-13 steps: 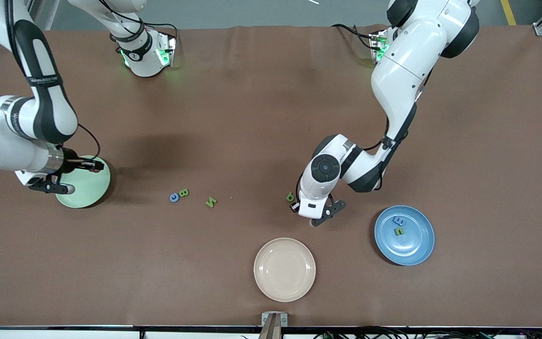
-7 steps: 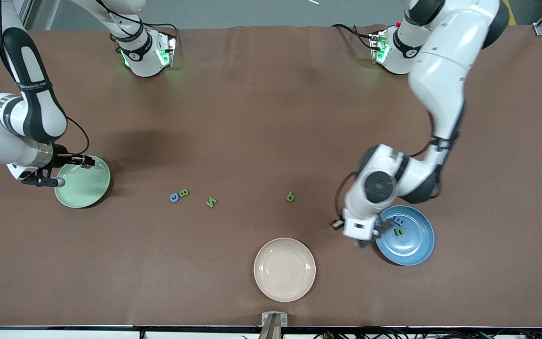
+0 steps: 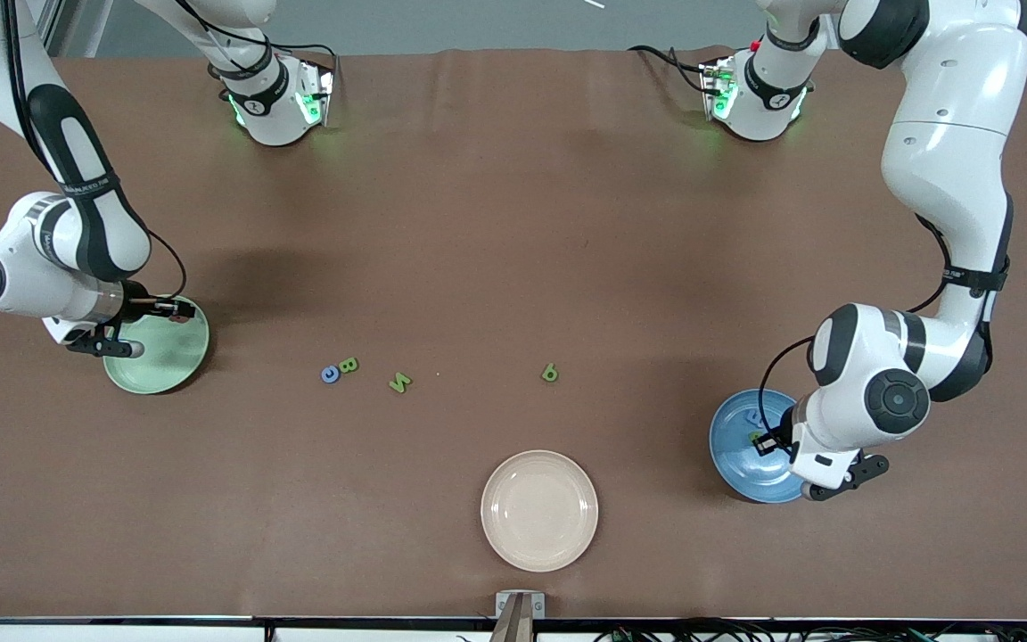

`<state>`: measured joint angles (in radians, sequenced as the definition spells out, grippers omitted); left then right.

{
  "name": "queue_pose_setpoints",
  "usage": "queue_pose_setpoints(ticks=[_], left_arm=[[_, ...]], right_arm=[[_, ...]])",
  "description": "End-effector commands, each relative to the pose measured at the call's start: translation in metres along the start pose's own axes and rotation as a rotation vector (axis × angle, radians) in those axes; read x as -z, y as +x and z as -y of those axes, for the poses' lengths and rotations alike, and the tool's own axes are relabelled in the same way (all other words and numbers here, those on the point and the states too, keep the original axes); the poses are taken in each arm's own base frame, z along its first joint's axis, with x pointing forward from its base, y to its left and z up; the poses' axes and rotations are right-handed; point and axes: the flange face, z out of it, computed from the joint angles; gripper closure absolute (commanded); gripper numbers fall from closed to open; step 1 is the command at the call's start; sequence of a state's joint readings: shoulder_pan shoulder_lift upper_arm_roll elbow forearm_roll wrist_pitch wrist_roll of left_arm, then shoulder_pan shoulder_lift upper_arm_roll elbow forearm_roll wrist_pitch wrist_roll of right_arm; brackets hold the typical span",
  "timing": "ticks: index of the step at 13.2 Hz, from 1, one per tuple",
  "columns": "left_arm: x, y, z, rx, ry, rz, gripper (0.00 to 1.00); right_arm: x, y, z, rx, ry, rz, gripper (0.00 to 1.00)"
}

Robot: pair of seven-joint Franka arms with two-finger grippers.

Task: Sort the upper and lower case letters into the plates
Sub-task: 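Drop the pink q on the green plate while the left gripper places the x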

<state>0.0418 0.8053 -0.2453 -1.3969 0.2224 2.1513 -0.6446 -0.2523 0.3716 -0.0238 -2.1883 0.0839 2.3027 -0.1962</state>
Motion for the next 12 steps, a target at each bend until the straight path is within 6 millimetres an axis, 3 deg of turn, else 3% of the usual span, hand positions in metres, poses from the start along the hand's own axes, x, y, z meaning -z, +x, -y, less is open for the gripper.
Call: queue_pose_setpoints(ticks=[1,2,3,4,5,7,9,10,12], left_arm=[[0.005,-0.021,-0.026,0.016,0.008,0.003,0.0],[0.009,-0.038,-0.048,0.037,0.009,0.021,0.0],[0.012,-0.062,-0.077,0.066,0.006,0.039,0.0],[0.017,-0.087,-0.108,0.102,-0.007,0.046,0.0],[0.022,-0.11,-0.135,0.153,-0.02,0.05,0.0],[0.016,-0.157,-0.18,0.216,-0.018,0.069,0.0],[0.007,-0.204,-0.226,0.27,-0.023,0.071,0.01],[0.002,-0.223,-0.245,0.3,-0.025,0.071,0.04],[-0.004,-0.245,-0.265,0.319,-0.062,0.067,0.19]], right_arm=[[-0.004,-0.001,-0.007,0.002,0.009,-0.012,0.7],[-0.005,-0.001,-0.006,0.003,0.009,-0.009,0.69],[-0.004,-0.001,-0.006,0.002,0.01,-0.011,0.57],[-0.003,0.0,-0.007,0.001,0.01,-0.012,0.23],[0.002,0.001,-0.006,0.003,0.01,-0.014,0.0],[0.02,0.003,0.001,0.008,0.01,-0.012,0.0],[0.055,0.009,0.025,0.043,0.008,-0.001,0.0],[0.07,0.013,0.04,0.055,0.003,0.0,0.0],[0.085,0.021,0.073,0.026,-0.01,-0.012,0.0]])
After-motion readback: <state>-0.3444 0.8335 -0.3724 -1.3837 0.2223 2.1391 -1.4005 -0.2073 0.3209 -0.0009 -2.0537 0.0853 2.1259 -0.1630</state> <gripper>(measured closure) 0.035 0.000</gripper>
